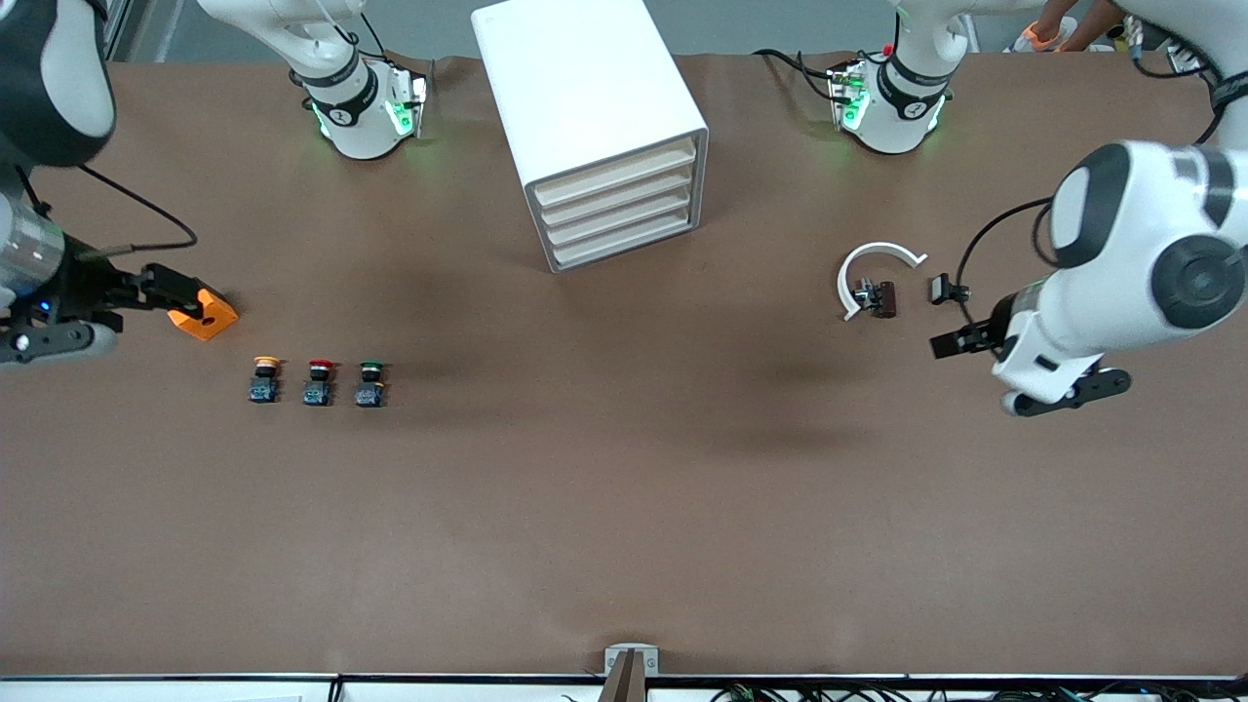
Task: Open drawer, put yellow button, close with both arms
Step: 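Reach the right gripper to the yellow button while the left gripper reaches the drawer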
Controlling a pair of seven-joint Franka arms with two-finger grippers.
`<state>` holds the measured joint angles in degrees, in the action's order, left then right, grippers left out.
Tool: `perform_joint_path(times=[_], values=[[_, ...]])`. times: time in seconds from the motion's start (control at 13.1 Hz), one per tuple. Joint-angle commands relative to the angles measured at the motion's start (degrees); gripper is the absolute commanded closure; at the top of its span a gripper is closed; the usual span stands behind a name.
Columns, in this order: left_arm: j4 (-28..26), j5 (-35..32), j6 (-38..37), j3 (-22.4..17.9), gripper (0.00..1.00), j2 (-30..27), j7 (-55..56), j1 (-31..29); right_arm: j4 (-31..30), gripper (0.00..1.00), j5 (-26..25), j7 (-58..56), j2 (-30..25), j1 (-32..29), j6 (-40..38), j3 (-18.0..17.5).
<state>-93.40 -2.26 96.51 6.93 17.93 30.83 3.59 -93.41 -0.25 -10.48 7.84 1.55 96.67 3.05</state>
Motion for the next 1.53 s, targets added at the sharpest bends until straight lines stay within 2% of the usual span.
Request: perform_joint_path(times=[0.0, 0.15, 0.31, 0.46, 0.61, 0.69, 0.84, 1.07, 1.45], values=[[4.1, -0.1, -1.1, 0.2, 0.00, 5.0, 13.6, 3.3, -7.2, 0.00, -0.3, -0.2, 0.7, -2.2, 8.2, -0.2], [4.4, 1.8, -1.5, 0.2, 0.00, 6.6, 22.7, 6.0, -15.4, 0.00, -0.5, -0.2, 0.5, -2.6, 19.4, -0.2], [4.3, 7.3, -1.7, 0.2, 0.00, 7.4, 34.4, 6.7, -20.6, 0.00, -0.5, -0.2, 2.0, -5.0, 27.8, -0.2], [4.3, 11.4, -3.6, 0.2, 0.00, 8.7, 46.6, 7.9, -24.9, 0.00, -0.5, -0.4, 3.4, -5.5, 34.2, -0.2], [4.4, 15.9, -5.9, 0.2, 0.00, 9.8, 61.0, 8.6, -27.4, 0.00, -0.5, -0.4, 5.2, -6.6, 37.3, -0.1], [4.4, 19.4, -5.9, 0.3, 0.00, 10.2, 65.2, 9.2, -27.9, 0.00, -0.9, -0.5, 6.4, -6.8, 38.7, -0.1], [4.3, 24.6, -6.2, 0.2, 0.00, 10.7, 71.2, 9.9, -27.8, 0.00, -5.3, -0.9, 9.2, -7.3, 41.7, -0.1], [4.4, 29.6, -8.7, 0.5, 0.00, 12.0, 77.6, 11.3, -27.8, 0.00, -5.7, -1.0, 12.3, -8.8, 44.8, -0.2], [4.9, 39.9, -8.8, 0.5, 0.00, 16.0, 91.0, 14.1, -27.5, 0.00, -5.7, -1.0, 17.1, -9.8, 49.1, -0.2]])
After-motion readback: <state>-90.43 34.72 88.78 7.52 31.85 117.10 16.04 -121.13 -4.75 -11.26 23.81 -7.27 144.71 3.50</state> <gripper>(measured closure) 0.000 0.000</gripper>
